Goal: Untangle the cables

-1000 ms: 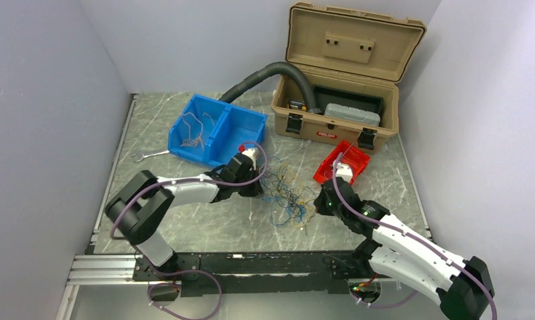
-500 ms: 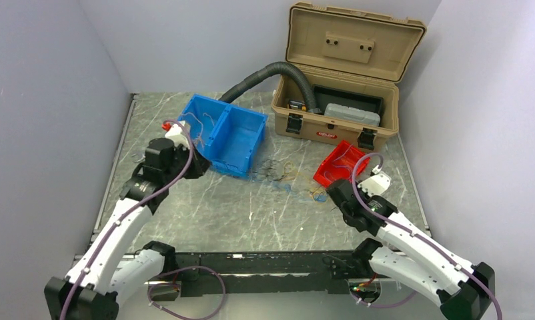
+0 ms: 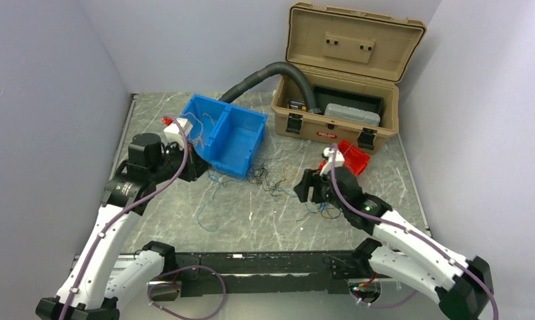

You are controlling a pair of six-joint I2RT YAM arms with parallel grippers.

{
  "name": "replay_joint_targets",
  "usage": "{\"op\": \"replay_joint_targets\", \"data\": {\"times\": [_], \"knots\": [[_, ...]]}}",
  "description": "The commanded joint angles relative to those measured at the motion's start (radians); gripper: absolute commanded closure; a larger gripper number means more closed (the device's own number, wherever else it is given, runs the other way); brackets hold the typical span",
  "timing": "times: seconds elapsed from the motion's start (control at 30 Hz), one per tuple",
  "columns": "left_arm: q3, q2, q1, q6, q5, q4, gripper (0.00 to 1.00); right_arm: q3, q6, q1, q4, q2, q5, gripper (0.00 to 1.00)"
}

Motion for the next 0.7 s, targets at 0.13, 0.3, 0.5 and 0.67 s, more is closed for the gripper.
{"op": "replay_joint_targets", "data": {"times": [0.13,0.3,0.5,0.67], "knots": [[0.301,-0.026,0.001,0.169,-0.005,-0.208,1.00,0.080,-0.205,0.004,0.366,0.266,-0.273,0.14],[0.446,-0.013,0.002,0.188,-0.062,-0.259,1.00,0.171,-0.145,0.006,0.447,0.495,-0.198,0.02],[0.520,0.004,0.001,0.162,-0.048,-0.208,1.00,0.208,-0.070,0.008,0.538,0.643,-0.251,0.03],[0.571,0.044,0.001,0.148,0.002,-0.176,1.00,0.240,-0.009,0.007,0.424,0.673,-0.126,0.03]]}}
